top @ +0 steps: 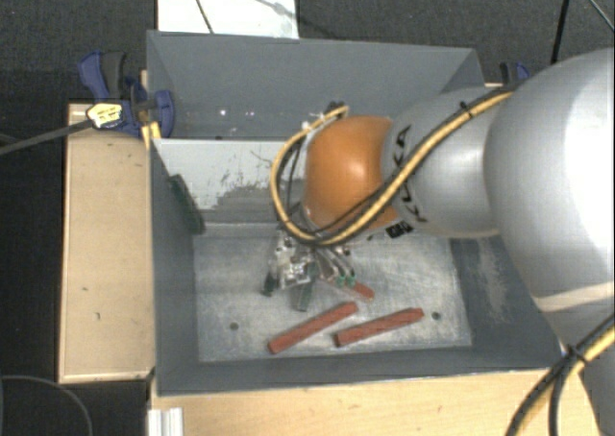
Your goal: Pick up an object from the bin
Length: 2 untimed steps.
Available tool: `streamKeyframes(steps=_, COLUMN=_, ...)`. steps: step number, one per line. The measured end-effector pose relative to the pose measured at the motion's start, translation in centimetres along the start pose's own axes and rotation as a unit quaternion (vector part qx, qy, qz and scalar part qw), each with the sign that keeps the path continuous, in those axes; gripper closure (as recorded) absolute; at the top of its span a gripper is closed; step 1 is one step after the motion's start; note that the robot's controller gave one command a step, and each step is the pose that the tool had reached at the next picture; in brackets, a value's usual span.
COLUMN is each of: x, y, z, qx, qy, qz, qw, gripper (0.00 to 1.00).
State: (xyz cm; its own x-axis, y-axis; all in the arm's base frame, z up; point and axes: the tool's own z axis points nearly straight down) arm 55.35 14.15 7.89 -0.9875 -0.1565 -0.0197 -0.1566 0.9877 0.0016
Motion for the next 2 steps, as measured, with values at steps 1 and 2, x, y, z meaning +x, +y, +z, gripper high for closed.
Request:
streamKeyframes(steps=1, x=0.0, y=0.0, z=-0.1, qx=0.000, qy=0.0007, qz=-0.001, qw=1.0000, gripper=1.00)
streamKeyframes(steps=2, x=-0.3, y=0.9, z=-1.2, qx=0.001, qy=0.0049, qz=-0.080, qw=0.9968, gripper=1.00)
